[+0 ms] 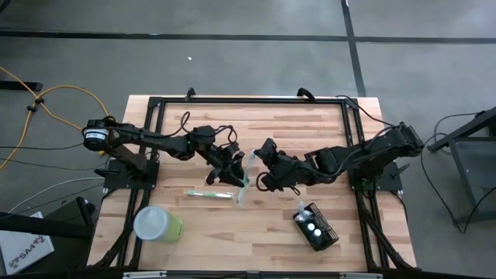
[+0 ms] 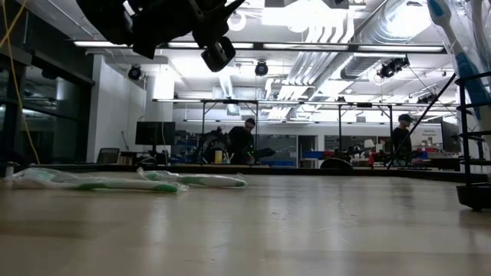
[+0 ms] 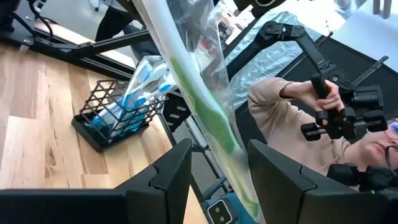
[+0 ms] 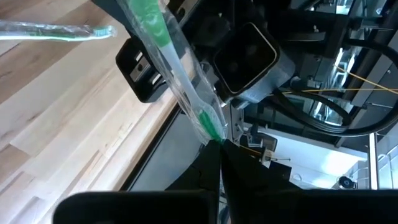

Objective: Pick & Place toothbrushing station
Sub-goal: Put the top green toothbrush into the bottom section of the black wire organizer

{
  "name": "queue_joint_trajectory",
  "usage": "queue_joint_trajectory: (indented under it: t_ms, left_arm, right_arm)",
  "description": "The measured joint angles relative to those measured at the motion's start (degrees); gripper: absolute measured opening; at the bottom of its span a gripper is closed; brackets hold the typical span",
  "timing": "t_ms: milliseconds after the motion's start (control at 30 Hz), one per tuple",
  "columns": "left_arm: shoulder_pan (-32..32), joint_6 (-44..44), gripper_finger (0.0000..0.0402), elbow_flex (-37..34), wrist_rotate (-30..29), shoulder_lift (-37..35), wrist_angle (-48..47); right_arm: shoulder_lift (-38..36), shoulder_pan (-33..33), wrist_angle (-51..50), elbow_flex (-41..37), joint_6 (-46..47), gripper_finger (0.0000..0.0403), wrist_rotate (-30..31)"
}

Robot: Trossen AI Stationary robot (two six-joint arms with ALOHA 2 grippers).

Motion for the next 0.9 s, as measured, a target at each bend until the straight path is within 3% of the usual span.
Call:
queue_joint_trajectory:
  t_ms: [267, 633, 900]
  left_arm:
    - [0.00, 0.03, 0.0154, 0.00, -3.23, 0.00, 0.02]
    - [0.00, 0.09, 0.0152, 0.00, -3.23, 0.00, 0.00]
    - [0.00, -1.79, 0.0093, 0.00, -2.82, 0.00, -0.02]
  right_arm:
    - [0.00, 0.04, 0.42, 0.00, 0.28, 0.0003, -0.01]
    - [-0.02, 0.04, 0.37, 0.00, 0.39, 0.0003, 0.17]
    - [-0.02, 0.04, 0.35, 0.00, 0.35, 0.0003, 0.18]
